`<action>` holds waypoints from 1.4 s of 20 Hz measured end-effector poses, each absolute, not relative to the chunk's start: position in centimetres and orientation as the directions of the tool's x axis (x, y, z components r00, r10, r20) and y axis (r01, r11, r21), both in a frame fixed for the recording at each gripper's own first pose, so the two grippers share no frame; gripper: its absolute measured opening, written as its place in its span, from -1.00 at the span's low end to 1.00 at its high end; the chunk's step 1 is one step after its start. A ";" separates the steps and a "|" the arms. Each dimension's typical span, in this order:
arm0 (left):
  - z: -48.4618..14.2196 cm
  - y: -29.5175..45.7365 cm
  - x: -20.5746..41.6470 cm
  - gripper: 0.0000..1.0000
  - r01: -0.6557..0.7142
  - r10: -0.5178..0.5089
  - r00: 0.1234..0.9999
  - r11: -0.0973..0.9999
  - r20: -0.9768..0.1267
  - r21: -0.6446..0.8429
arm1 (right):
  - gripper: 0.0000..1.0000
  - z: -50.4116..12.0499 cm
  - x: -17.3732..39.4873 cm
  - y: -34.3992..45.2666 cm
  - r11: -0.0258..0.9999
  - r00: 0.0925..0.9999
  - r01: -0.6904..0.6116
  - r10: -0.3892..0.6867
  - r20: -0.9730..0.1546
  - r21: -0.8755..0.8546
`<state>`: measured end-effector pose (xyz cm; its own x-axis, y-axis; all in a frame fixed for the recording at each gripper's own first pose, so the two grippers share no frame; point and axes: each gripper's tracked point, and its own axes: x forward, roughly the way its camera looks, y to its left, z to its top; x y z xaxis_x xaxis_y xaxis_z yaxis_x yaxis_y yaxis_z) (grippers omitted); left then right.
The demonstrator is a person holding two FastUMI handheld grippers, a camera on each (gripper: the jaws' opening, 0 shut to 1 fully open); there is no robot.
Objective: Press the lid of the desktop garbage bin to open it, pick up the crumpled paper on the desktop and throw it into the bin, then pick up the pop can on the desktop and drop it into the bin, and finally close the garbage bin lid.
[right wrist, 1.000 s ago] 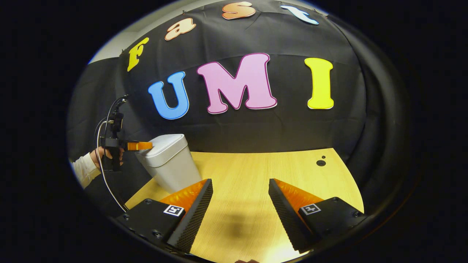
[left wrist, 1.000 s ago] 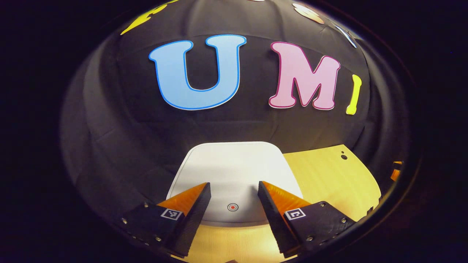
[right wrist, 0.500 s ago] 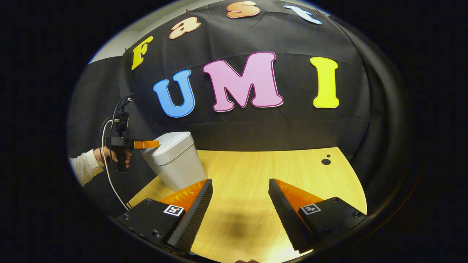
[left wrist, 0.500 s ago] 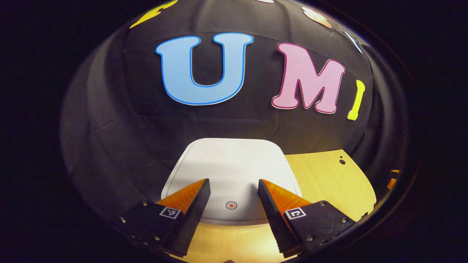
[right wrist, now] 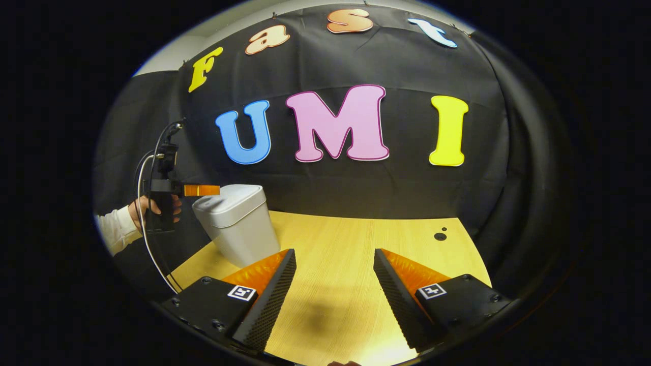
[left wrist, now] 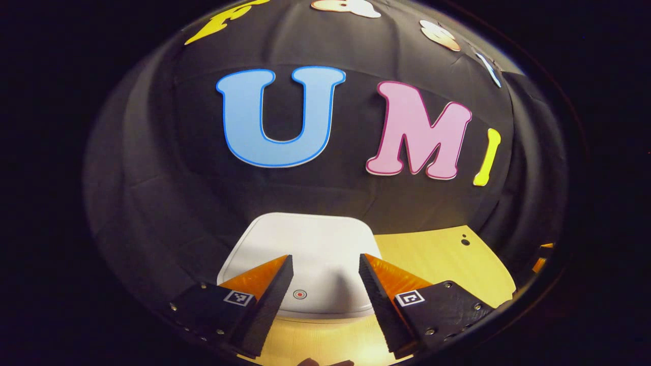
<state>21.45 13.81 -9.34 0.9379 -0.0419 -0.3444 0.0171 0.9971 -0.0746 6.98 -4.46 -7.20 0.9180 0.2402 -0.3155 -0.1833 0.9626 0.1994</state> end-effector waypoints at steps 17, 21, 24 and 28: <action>-0.2 5.6 7.8 0.70 0.196 -0.199 0.979 0.979 -0.044 -0.051 | 0.98 1.5 0.9 -0.7 0.987 0.989 -0.031 0.052 -0.135 0.155; 1.7 4.3 4.5 0.70 0.185 -0.185 0.983 0.982 0.020 -0.028 | 0.97 3.7 -0.3 -1.3 0.993 0.997 0.023 -0.014 -0.077 0.120; 2.6 3.0 2.8 0.70 0.166 -0.166 0.986 0.986 0.018 -0.009 | 0.97 5.2 -0.2 -1.8 0.991 0.999 0.037 -0.033 -0.034 0.127; 5.5 1.8 2.2 0.70 0.114 -0.116 0.990 0.993 0.084 0.025 | 0.97 7.4 0.4 -3.5 0.988 0.998 0.050 -0.056 0.038 0.143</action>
<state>2.25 1.78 5.53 0.9897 -0.1156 0.0843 0.1139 0.9932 0.0254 0.44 -3.54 7.43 0.9977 -0.0559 0.0379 0.0499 0.9884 0.1433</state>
